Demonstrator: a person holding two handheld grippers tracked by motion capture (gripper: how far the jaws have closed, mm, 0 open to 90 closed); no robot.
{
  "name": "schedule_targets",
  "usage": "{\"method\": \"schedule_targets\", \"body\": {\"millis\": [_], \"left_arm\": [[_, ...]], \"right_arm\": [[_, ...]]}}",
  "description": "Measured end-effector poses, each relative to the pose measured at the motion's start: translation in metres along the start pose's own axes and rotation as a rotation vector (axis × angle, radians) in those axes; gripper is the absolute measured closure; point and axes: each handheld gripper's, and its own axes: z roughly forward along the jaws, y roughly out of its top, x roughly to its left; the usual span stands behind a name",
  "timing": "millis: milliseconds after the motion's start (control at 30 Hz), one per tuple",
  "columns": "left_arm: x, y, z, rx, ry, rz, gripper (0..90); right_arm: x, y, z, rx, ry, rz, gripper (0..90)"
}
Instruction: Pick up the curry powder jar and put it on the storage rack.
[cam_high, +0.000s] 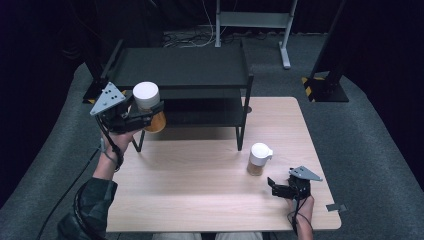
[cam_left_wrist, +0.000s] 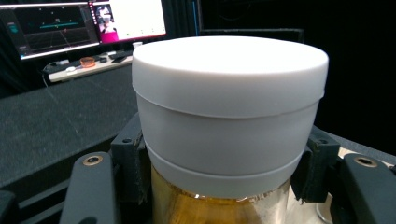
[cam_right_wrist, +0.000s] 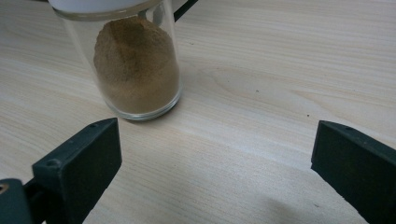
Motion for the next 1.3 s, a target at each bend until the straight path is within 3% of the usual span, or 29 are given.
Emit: {"method": "schedule_targets", "body": {"millis": [1300], "left_arm": [[0.005, 0.041, 0.006, -0.042, -0.040, 0.035, 34.9]], "right_arm": [[0.000, 0.000, 0.000, 0.000, 0.002, 0.001, 0.6]]}}
